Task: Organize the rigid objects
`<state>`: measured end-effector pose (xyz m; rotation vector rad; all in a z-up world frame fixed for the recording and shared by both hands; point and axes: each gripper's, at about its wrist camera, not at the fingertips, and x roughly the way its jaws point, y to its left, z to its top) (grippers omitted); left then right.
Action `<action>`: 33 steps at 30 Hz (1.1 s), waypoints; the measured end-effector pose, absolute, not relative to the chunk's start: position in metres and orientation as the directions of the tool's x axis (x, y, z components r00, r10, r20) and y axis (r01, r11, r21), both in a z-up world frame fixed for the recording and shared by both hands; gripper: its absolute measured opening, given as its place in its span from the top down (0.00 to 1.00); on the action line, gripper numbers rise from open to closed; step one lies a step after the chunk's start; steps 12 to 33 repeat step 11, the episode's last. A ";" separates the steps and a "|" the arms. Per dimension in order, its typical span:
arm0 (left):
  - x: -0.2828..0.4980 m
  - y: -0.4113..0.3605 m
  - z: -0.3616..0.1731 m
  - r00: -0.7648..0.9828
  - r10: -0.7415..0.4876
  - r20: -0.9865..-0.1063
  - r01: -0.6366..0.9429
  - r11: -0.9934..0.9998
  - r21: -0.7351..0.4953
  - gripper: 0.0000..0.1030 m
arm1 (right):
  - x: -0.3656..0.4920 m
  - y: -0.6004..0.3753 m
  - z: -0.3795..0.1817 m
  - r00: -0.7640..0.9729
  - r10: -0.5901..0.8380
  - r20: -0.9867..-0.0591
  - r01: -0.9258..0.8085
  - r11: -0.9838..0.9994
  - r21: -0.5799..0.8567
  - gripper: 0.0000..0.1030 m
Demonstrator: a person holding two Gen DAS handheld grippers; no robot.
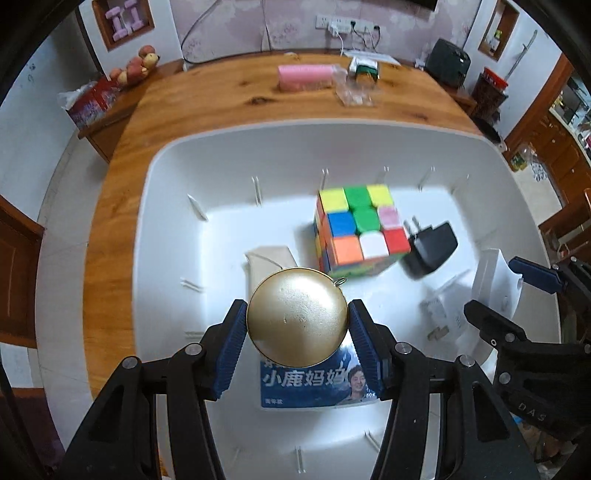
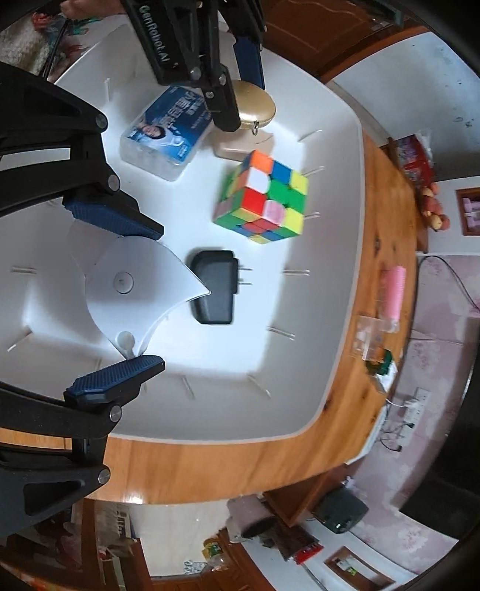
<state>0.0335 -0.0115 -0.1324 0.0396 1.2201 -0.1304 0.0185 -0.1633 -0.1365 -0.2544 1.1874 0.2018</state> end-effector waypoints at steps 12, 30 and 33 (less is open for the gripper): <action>0.029 -0.015 -0.135 0.330 -0.092 -0.940 0.136 0.990 -0.049 0.32 | 0.010 -0.148 -0.158 0.286 0.014 -0.958 -0.354 0.931 -0.093 0.36; 0.029 -0.015 -0.135 0.330 -0.092 -0.940 0.136 0.990 -0.049 0.32 | 0.010 -0.148 -0.158 0.286 0.014 -0.958 -0.354 0.931 -0.093 0.36; 0.029 -0.015 -0.135 0.330 -0.092 -0.940 0.136 0.990 -0.049 0.32 | 0.010 -0.148 -0.158 0.286 0.014 -0.958 -0.354 0.931 -0.093 0.36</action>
